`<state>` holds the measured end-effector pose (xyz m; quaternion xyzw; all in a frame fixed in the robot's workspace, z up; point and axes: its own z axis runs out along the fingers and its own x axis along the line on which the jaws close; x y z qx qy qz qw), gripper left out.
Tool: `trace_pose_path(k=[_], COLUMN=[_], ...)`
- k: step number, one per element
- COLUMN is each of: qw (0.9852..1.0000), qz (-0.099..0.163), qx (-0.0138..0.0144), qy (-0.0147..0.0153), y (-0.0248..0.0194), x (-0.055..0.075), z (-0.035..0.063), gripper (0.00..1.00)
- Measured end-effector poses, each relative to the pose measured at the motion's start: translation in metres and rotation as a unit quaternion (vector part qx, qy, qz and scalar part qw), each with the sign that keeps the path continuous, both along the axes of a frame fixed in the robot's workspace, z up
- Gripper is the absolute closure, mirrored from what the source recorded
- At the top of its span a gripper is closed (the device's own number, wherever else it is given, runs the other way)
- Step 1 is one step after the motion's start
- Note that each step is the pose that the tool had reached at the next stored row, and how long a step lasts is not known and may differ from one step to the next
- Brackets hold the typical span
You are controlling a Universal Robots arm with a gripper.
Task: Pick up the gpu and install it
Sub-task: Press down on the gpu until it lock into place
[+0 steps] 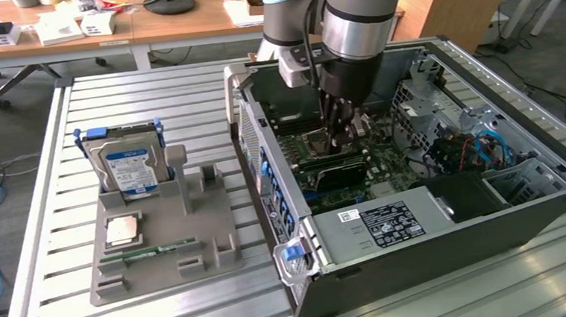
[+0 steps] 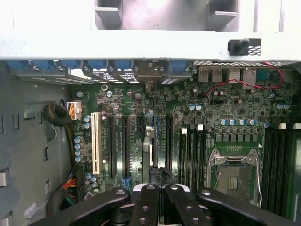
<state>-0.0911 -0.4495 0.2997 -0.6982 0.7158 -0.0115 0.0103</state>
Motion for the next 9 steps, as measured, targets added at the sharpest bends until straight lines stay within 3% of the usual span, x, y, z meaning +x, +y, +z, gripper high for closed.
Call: trace_pose_path(k=[9], qw=[1.0], qz=[0.0], qx=[-0.0003], qy=[0.0], y=[0.0], x=[0.0], z=[0.0024], gripper=[0.89])
